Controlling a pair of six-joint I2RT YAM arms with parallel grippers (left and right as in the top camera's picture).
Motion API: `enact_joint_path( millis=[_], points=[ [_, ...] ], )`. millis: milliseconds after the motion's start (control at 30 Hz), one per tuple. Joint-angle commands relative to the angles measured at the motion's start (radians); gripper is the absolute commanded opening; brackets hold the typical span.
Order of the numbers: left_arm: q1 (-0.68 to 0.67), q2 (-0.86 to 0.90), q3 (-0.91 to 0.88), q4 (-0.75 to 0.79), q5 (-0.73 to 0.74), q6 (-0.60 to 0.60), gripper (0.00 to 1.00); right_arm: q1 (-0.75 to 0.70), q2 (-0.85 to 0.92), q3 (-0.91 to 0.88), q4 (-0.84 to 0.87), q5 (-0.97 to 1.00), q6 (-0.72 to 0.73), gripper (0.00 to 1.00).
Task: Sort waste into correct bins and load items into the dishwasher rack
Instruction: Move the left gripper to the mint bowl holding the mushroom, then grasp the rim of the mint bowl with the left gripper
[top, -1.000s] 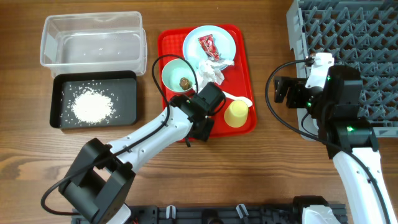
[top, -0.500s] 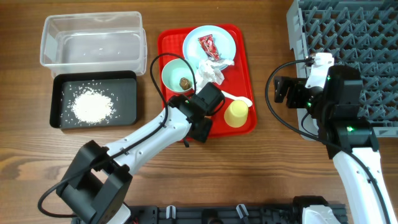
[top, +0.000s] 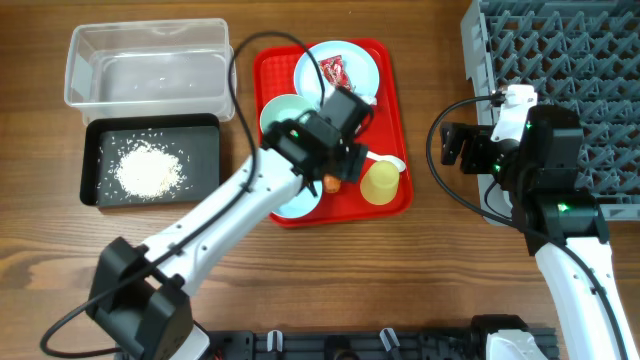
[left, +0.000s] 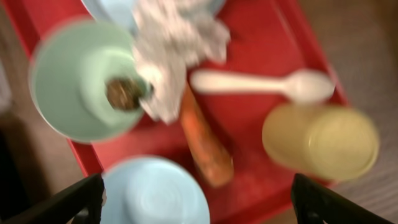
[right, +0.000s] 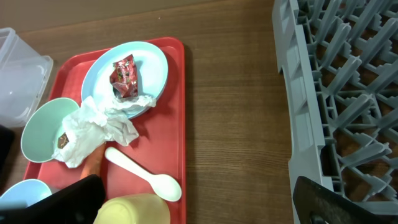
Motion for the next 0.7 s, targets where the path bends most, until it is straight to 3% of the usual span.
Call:
enact_joint_path(
  millis=[0,300,500,567,667],
  points=[
    [0.088,-0.007,0.021,0.027,-0.028,0.085,0.95,0.007,0.007,0.027,0.003,0.018,-0.010,1.00],
    [0.268,0.093,0.021,-0.013,0.109,0.309,0.78,0.007,0.007,0.027,0.003,0.018,-0.010,1.00],
    [0.270,0.182,0.021,-0.011,0.164,0.425,0.66,0.007,0.007,0.027,0.001,0.018,-0.010,1.00],
    [0.269,0.199,0.021,-0.011,0.164,0.450,0.57,0.007,0.007,0.027,0.001,0.018,-0.010,1.00],
    [0.269,0.206,0.020,-0.004,0.164,0.456,0.57,0.007,0.007,0.027,0.001,0.018,-0.010,1.00]
  ],
)
